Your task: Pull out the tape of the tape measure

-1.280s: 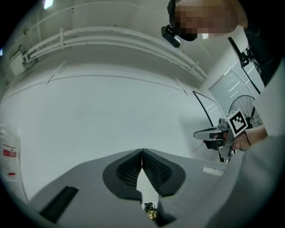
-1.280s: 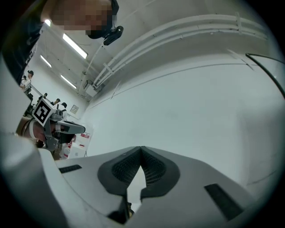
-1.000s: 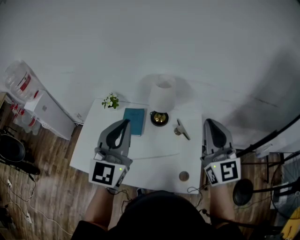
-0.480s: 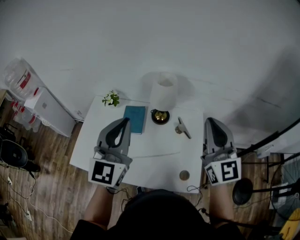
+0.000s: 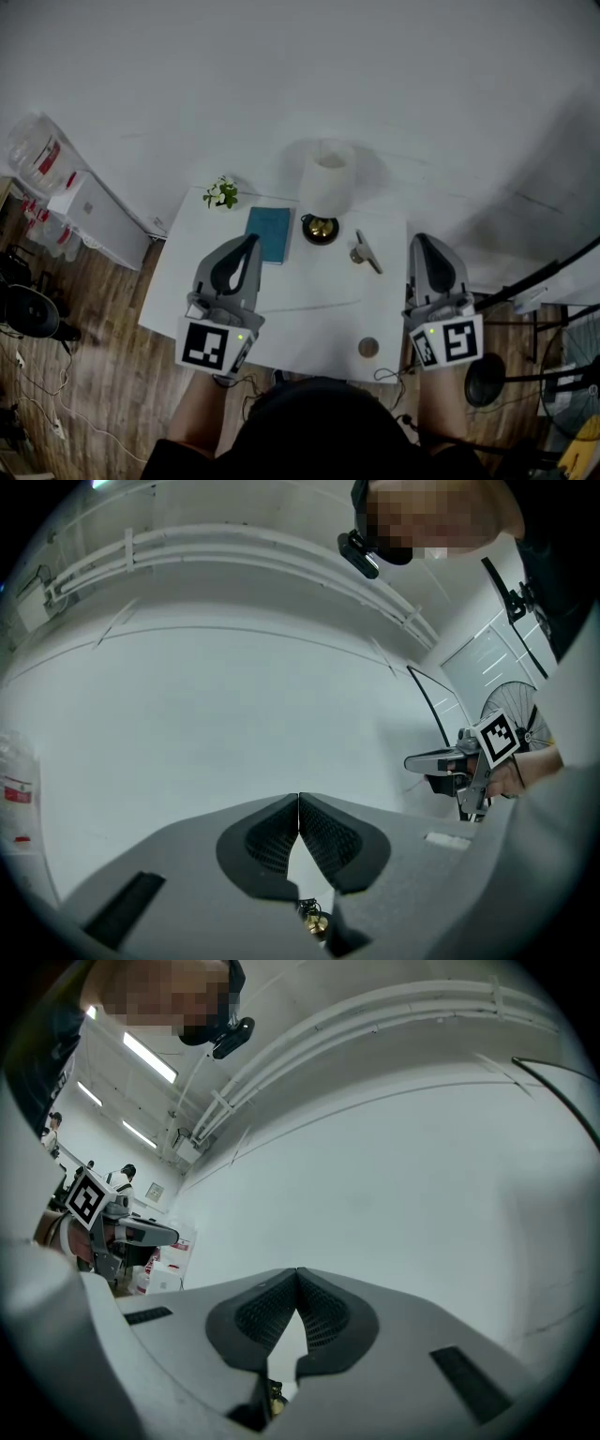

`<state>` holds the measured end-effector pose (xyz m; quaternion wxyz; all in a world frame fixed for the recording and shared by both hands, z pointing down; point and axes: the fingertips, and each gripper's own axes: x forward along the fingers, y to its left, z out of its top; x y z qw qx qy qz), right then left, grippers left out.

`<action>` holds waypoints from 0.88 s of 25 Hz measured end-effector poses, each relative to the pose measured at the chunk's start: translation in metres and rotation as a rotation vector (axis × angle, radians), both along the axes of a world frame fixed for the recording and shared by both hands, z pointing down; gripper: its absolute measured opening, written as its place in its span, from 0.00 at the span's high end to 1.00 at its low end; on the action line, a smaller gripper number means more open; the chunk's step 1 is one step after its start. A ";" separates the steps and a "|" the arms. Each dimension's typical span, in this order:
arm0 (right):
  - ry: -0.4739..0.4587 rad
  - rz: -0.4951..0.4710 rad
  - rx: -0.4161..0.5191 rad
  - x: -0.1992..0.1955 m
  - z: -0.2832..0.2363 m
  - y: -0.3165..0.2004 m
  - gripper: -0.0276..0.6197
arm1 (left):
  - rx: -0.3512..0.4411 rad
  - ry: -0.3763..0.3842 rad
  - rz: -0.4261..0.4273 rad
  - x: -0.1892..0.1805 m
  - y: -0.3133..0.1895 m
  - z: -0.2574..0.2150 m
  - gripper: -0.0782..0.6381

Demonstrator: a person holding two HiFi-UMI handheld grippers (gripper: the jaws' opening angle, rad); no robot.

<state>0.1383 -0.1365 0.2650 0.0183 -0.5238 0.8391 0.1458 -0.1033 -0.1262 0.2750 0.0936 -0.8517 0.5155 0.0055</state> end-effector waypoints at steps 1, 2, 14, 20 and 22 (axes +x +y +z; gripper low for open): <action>0.000 0.002 -0.002 0.001 0.001 0.000 0.95 | -0.002 0.001 0.000 0.001 0.000 0.001 0.88; -0.001 0.006 -0.006 0.003 0.002 0.000 0.95 | -0.003 0.002 0.000 0.001 0.000 0.001 0.88; -0.003 0.005 -0.015 0.006 0.006 0.001 0.95 | -0.011 -0.009 0.001 0.005 -0.001 0.005 0.88; 0.002 -0.002 -0.019 0.003 0.009 0.002 0.95 | -0.021 -0.006 -0.001 0.003 0.000 0.009 0.88; 0.007 -0.002 -0.022 0.002 0.010 0.001 0.95 | -0.025 -0.005 -0.003 0.002 -0.001 0.010 0.88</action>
